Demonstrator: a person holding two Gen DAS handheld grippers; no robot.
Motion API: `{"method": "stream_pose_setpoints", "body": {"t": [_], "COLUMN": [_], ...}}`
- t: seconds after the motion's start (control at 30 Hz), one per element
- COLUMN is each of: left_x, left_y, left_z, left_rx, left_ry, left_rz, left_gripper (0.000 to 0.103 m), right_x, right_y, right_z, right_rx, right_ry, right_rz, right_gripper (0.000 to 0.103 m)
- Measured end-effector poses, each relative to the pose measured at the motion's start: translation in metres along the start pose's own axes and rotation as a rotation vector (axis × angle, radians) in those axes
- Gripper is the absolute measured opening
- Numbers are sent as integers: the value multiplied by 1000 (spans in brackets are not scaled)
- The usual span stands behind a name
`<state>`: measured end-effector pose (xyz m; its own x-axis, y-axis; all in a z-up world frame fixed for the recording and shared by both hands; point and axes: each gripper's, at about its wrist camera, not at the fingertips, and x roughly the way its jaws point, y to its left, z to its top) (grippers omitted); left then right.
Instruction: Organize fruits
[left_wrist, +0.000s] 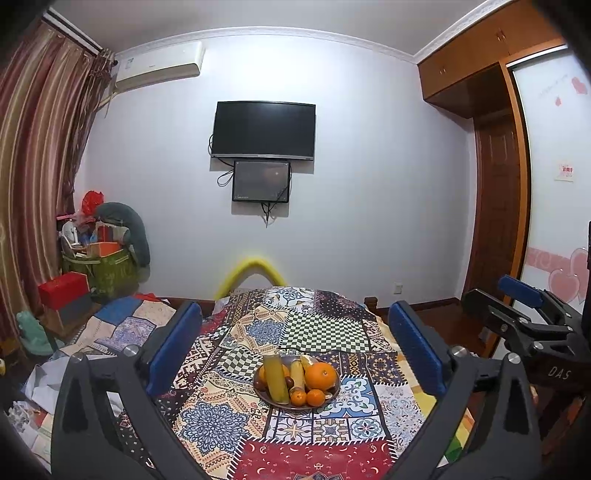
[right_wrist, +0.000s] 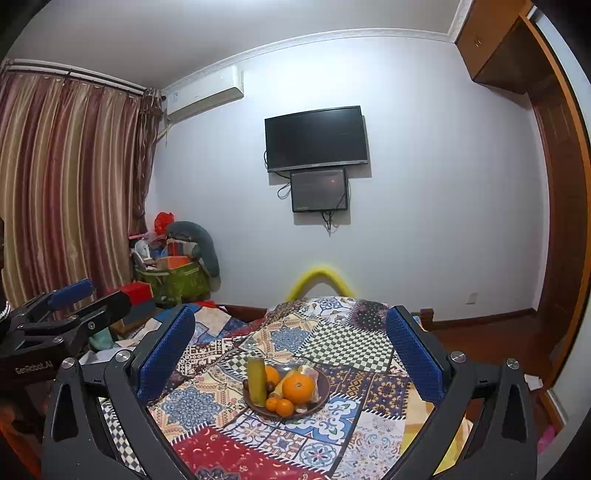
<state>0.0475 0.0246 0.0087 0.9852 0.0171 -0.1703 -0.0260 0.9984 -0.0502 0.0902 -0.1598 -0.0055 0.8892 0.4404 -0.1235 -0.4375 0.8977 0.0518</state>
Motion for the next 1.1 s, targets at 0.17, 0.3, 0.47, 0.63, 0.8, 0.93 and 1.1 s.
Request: {"method": "stream_pose_setpoints", "body": {"t": [0.17,0.3,0.47,0.63,0.8,0.93,1.1], "left_x": [-1,0,0,1,2,1,1], "left_y": [0,-1,1,1,0,1,-1], "left_z": [0,-1,1,1,2,2,1], "left_rx": [1,0,-5,-4,3,0,7], "left_ry": [-1,2,5,8,11,8,15], "left_rz": [0,-1,-7,-11,-15,-19,-25], "left_gripper": [102,102,102,102,102,102,102], "right_x": [-2,-2,-2,-4,-6,-6,-6], "right_y": [0,0,0,0,0,-1,0], "right_z": [2,2,3,4,6,7,7], "right_rx": [2,2,0,0,-1,-7,-6], "right_ry": [-2,-3,-2,-2,-5,-5,-5], "right_rz": [1,1,-1,-2,-1,-6,-8], "right_gripper": [103,103,103,103,103,103,103]}}
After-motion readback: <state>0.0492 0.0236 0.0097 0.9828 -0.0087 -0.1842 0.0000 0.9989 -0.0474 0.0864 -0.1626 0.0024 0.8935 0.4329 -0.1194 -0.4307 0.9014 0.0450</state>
